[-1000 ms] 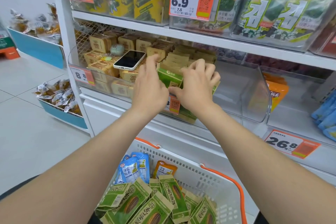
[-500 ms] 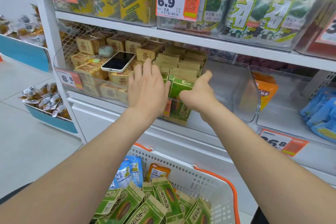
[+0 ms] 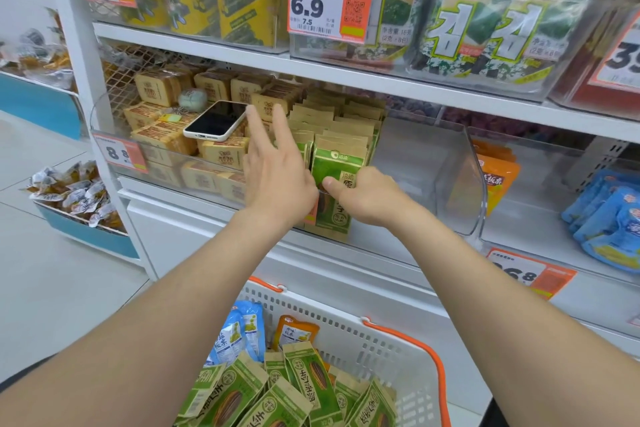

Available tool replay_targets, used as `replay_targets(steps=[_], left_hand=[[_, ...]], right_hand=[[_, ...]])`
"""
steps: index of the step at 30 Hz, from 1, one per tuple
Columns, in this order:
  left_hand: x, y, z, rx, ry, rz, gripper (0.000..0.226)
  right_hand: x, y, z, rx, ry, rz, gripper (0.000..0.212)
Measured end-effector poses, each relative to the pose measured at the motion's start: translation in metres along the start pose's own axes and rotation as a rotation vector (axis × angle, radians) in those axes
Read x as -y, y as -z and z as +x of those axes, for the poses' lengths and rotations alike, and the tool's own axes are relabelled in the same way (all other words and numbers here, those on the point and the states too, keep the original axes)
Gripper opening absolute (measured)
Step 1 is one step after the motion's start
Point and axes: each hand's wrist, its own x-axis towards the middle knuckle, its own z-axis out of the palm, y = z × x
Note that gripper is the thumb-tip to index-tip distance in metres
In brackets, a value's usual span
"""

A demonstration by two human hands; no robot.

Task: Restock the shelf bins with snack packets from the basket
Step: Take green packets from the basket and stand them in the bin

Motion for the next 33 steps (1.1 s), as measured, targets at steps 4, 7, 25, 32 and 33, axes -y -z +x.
replay_targets(steps=[4,7,25,32,33], left_hand=[[-0.004,-0.001,0.003,0.069,0.133,-0.144,0.110],[-0.006,-0.001,0.001,0.082,0.175,-0.200,0.114],[-0.013,-0.021,-0.040,-0.083,-0.530,0.294,0.013],[-0.013,-0.018,-0.051,-0.061,-0.417,0.144,0.022],[-0.014,-0.017,-0.055,-0.091,-0.417,0.134,0.025]], right_hand=[[0.003,0.002,0.005,0.079,0.004,0.066,0.054],[-0.006,0.021,0.004,0.276,-0.049,0.189,0.042],[-0.013,0.024,0.024,0.045,-0.298,1.065,0.045],[-0.024,0.020,0.001,-0.314,-0.063,0.400,0.032],[-0.023,0.020,-0.010,-0.379,0.007,0.323,0.033]])
